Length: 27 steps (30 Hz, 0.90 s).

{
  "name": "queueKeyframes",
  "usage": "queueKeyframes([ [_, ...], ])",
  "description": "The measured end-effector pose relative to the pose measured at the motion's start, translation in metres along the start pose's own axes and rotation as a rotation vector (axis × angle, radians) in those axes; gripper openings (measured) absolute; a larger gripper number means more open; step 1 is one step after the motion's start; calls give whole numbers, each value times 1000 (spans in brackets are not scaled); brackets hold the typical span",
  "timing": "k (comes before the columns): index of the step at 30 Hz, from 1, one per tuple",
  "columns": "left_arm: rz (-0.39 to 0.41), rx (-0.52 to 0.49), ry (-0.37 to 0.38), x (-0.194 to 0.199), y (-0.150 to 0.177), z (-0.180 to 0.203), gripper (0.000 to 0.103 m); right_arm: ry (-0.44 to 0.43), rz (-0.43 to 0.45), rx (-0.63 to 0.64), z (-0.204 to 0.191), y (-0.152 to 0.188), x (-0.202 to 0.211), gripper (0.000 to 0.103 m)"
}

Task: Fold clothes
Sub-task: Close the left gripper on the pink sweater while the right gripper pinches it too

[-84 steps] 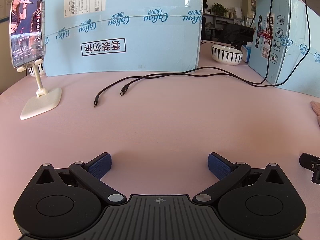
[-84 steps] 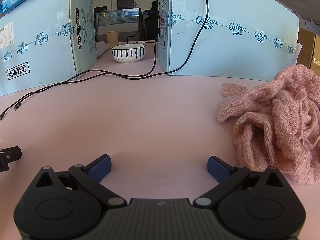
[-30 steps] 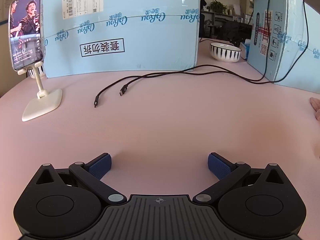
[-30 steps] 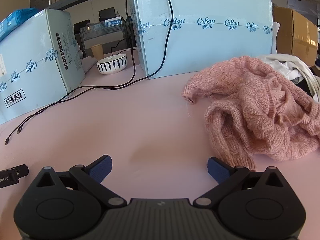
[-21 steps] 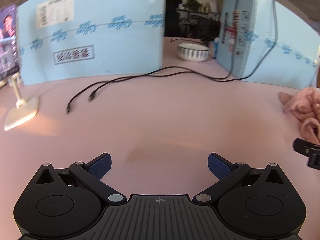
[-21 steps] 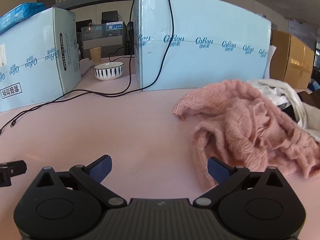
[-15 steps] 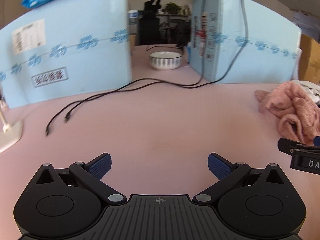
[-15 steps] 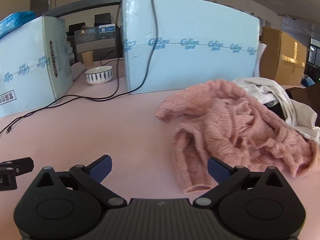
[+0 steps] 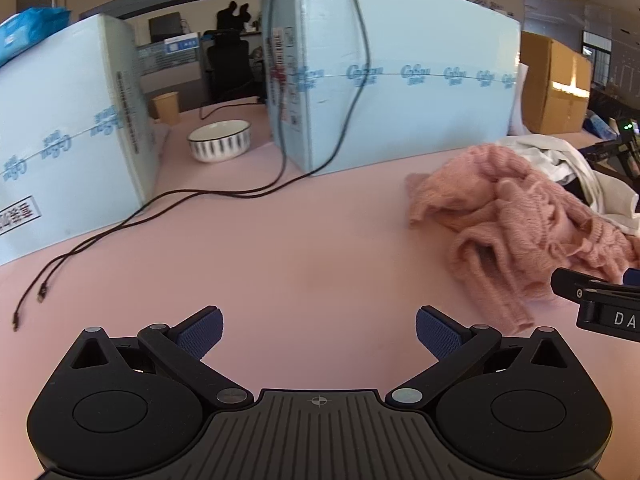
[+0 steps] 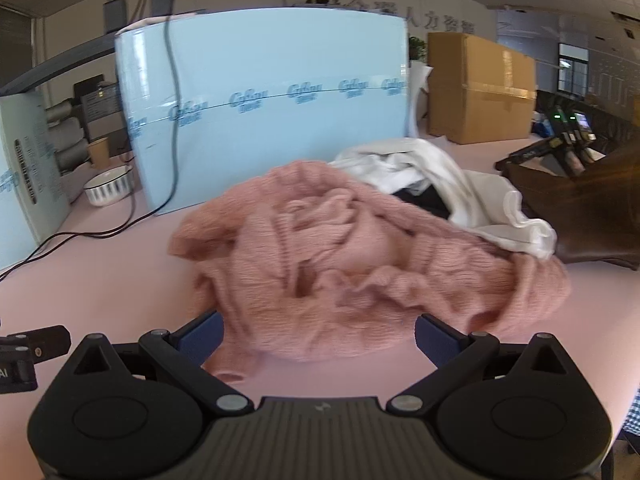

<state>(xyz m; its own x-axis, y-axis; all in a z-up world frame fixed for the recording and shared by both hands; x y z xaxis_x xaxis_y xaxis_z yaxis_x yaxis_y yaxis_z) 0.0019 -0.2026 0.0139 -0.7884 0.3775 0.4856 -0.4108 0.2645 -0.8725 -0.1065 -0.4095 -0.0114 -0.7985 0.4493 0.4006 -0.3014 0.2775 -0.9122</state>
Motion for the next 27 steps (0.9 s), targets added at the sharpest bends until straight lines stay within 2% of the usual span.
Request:
queueKeyframes([
  [5,-16,-8,18,-12,-2,20,103,49,-9,-39,37,3,-6,103],
  [9,-39,4,43,-22,-4,35,103,103,18,-66,71,0,-8,103],
  [11,-62,20,79,-28,-5,45,103,137,19,-83,88,-1,-12,103],
  [15,-83,43,151,-38,-8,67,103,116,-21,-145,111,0,-31,103],
  [19,-85,36,161,-59,-11,89,103,96,-55,-169,113,8,-52,102],
  [25,-123,50,167,-100,-6,116,103,85,-24,-169,104,12,-69,102],
  [27,-108,27,150,-106,-4,121,103,91,-24,-166,102,12,-72,102],
])
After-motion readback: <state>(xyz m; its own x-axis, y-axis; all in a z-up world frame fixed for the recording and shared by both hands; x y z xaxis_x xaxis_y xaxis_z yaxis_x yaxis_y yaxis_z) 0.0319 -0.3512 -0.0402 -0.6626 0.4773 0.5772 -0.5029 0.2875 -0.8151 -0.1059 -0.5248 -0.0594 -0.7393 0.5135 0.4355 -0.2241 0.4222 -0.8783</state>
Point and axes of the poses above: each gripper's, at about its wrist camera, not at the fingertips, and x roughly against the way its jaws point, z to its right, y to its underside, the point moved 6 cm from there along -x, roughly the way its jaws point, and after that the axes turned 10 degrees about z, right-handed, at the moved point
